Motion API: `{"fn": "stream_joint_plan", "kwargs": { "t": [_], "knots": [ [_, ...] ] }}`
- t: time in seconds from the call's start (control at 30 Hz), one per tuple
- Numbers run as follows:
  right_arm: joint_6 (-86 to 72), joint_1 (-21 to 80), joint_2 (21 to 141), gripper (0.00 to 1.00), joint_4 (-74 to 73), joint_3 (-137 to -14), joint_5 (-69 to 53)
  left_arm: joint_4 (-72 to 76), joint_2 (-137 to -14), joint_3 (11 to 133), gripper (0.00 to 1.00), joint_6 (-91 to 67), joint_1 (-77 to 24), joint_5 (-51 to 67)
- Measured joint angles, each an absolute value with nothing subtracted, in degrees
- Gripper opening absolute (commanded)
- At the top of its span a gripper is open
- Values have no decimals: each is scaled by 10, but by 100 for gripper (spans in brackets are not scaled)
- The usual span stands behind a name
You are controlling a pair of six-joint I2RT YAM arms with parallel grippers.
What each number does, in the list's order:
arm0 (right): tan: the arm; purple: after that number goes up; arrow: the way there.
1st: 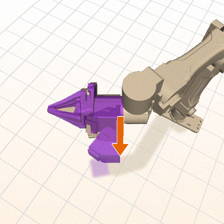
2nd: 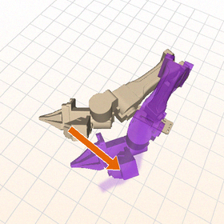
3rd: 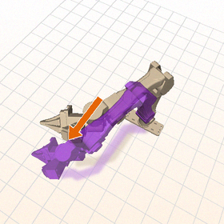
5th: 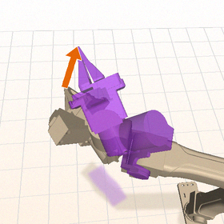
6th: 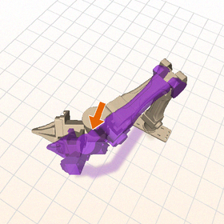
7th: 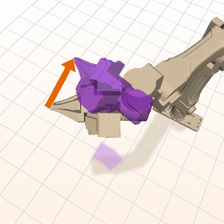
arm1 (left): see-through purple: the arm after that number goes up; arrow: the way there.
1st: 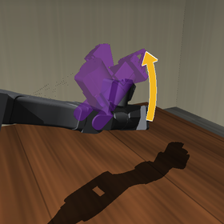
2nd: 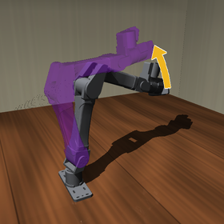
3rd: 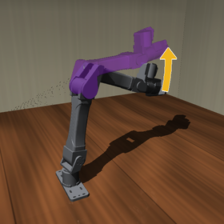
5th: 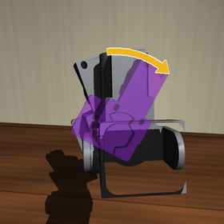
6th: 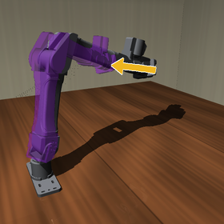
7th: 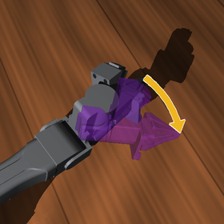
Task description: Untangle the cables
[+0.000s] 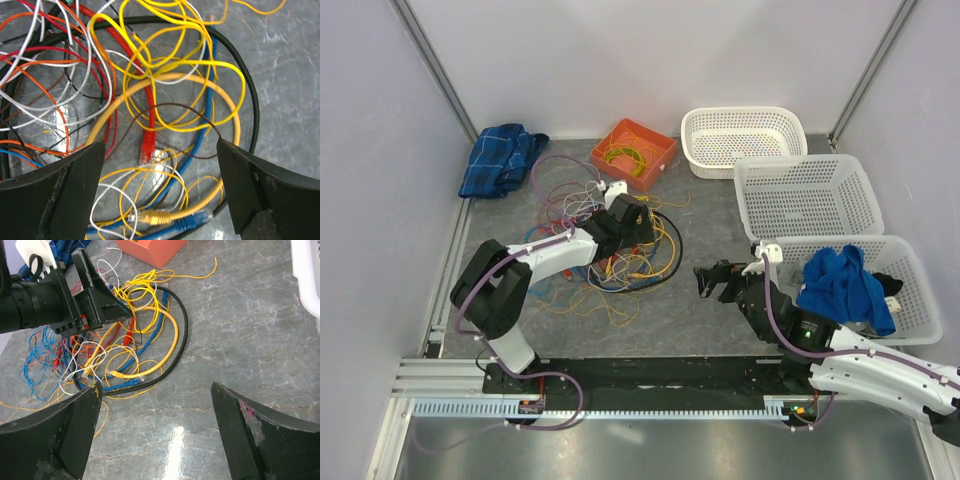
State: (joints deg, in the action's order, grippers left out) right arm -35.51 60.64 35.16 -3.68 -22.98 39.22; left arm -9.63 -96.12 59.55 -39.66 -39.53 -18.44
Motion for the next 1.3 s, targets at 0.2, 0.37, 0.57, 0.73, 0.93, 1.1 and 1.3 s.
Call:
{"fn": "stream_joint_plan", "kwargs": {
  "t": [0.2, 0.37, 0.57, 0.73, 0.93, 1.1, 1.3],
  "knots": [
    [-371, 606, 338, 98, -69, -229, 392, -67, -1010, 598, 98, -412, -385, -202],
    [-379, 606, 343, 98, -81, -229, 392, -42, -1057, 622, 80, -423, -361, -213],
    [-379, 606, 351, 98, -88, -229, 394, -15, -1070, 620, 6, -434, -326, -197],
    [-375, 606, 368, 98, -87, -229, 399, 12, -1056, 590, 2, -437, -325, -175],
    [-357, 606, 388, 98, -78, -230, 399, -47, -917, 521, 2, -437, -337, -147],
    [-335, 606, 405, 98, -41, -236, 399, -130, -706, 549, 2, -411, -362, -134],
    [-320, 606, 431, 98, 6, -259, 388, -213, -577, 634, 2, -360, -361, -129]
  ]
}}
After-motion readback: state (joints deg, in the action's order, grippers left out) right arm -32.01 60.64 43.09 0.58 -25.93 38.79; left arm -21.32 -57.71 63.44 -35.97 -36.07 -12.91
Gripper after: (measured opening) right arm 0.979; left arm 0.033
